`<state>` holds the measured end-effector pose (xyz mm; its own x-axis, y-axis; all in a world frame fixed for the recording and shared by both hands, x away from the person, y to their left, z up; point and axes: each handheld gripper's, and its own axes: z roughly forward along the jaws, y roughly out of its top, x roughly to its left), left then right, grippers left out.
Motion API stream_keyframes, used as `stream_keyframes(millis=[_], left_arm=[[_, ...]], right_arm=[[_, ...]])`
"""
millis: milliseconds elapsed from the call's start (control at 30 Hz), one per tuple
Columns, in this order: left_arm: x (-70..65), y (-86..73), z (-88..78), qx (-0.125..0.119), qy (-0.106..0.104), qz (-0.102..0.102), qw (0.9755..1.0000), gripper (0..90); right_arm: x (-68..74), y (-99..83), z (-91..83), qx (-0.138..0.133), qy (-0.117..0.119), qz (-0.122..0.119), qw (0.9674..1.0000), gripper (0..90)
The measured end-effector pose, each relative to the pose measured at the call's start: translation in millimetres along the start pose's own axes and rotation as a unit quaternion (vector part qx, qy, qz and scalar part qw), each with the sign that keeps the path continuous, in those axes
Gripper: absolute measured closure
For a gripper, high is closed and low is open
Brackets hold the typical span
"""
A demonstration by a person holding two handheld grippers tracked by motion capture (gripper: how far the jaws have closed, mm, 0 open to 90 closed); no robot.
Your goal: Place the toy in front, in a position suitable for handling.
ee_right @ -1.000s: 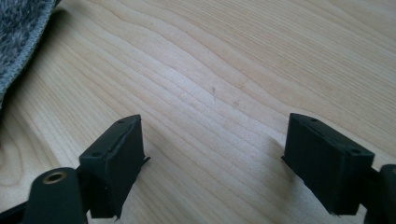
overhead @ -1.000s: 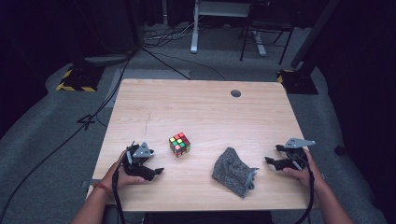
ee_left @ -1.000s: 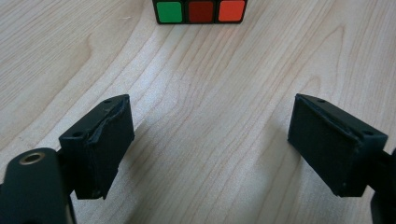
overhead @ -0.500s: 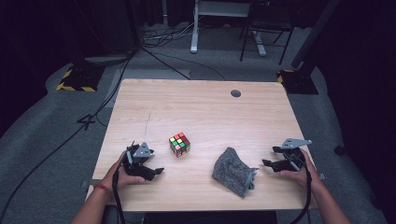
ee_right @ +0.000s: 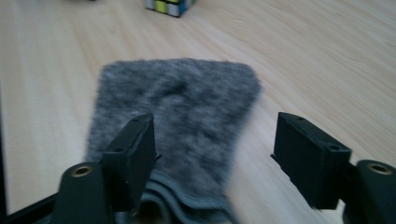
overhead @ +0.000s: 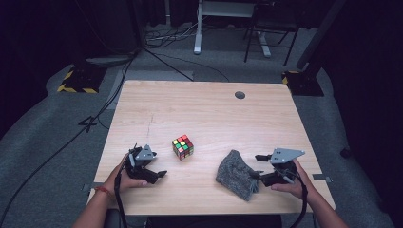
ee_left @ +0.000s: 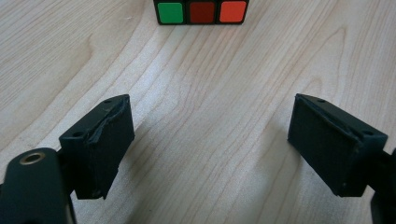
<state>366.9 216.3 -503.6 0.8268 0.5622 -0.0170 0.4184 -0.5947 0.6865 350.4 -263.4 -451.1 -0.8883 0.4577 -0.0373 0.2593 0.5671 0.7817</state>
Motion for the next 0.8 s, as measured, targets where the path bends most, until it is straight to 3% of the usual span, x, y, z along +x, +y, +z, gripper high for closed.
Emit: stream_keyframes(millis=[133, 200, 300, 367, 400, 600, 633, 800], left_arm=[[-0.1, 0.0, 0.1, 0.000, 0.000, 0.000, 1.0000, 14.9], [-0.2, 0.0, 0.1, 0.000, 0.000, -0.001, 1.0000, 14.9], [-0.2, 0.0, 0.1, 0.000, 0.001, -0.001, 1.0000, 14.9], [-0.3, 0.2, 0.4, -0.001, 0.001, -0.002, 1.0000, 14.9], [-1.0, 0.8, 1.1, -0.001, 0.005, -0.004, 1.0000, 14.1], [-2.3, 6.8, 7.0, 0.004, 0.012, -0.012, 0.9998, 10.8], [-2.5, 8.5, 8.6, 0.004, 0.014, -0.013, 0.9998, 9.1], [-5.2, 22.2, 21.8, 0.009, 0.016, -0.015, 0.9997, 6.8]], right_arm=[[22.7, 10.0, 17.9, 0.012, 0.029, -0.026, 0.9992, 35.5], [28.3, 10.1, 26.0, 0.021, 0.040, -0.032, 0.9985, 38.5], [31.1, 7.9, 34.6, 0.039, 0.040, -0.040, 0.9976, 41.4], [29.9, 4.2, 41.6, 0.050, 0.042, -0.036, 0.9972, 45.4], [27.7, -0.7, 48.8, 0.073, 0.024, -0.042, 0.9962, 46.9], [16.4, -7.0, 49.1, 0.071, 0.027, -0.029, 0.9967, 56.3], [8.9, -9.7, 46.6, 0.070, 0.025, -0.016, 0.9971, 60.6], [-9.6, -18.3, 37.8, 0.068, 0.008, 0.005, 0.9976, 64.8]])
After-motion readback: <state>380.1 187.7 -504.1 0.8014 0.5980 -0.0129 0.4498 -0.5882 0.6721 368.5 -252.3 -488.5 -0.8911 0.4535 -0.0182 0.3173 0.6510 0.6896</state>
